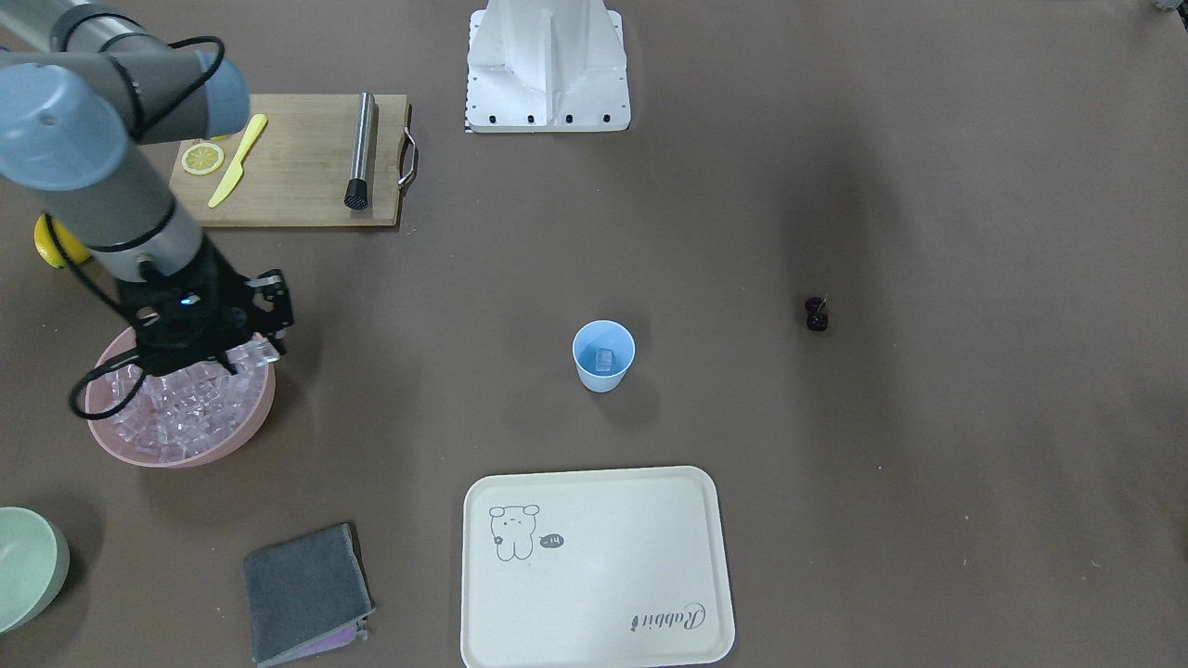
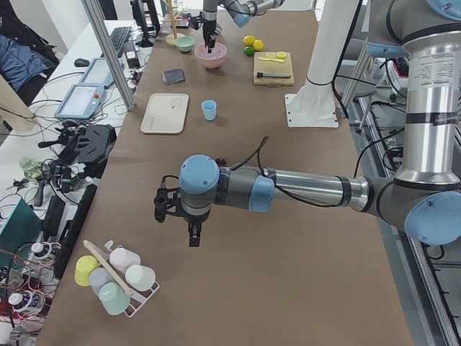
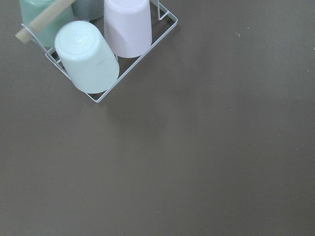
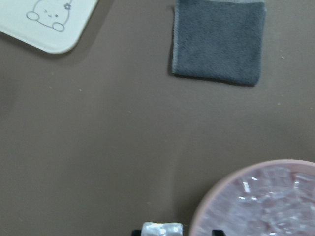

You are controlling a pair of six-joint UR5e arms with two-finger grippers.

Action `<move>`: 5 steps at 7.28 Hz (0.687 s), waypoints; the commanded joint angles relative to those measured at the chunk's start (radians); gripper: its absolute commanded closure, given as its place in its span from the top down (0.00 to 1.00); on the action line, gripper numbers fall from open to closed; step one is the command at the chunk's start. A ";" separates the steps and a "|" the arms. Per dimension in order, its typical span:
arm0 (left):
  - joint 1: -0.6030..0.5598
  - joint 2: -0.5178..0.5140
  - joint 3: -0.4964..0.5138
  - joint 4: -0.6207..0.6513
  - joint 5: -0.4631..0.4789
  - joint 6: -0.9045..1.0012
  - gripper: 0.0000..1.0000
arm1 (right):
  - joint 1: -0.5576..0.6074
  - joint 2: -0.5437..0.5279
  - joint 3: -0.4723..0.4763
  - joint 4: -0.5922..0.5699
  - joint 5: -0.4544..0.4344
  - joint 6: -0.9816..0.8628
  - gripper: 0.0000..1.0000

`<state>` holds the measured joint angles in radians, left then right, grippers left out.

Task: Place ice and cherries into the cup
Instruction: 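Carry the second ice cube with the right gripper over the cup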

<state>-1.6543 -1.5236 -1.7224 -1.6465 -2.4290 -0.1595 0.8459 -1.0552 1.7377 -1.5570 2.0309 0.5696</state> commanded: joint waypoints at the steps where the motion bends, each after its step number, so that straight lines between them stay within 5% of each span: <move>1: 0.001 -0.010 0.010 0.001 0.001 0.000 0.98 | -0.218 0.301 -0.169 -0.015 -0.158 0.377 0.14; 3: 0.001 -0.020 0.004 0.005 0.002 -0.003 0.98 | -0.284 0.529 -0.408 0.027 -0.237 0.488 0.14; 5: 0.001 -0.024 0.012 0.002 0.002 -0.003 0.98 | -0.289 0.531 -0.461 0.089 -0.250 0.486 0.14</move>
<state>-1.6536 -1.5453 -1.7132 -1.6433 -2.4262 -0.1622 0.5660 -0.5427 1.3218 -1.4989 1.7968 1.0477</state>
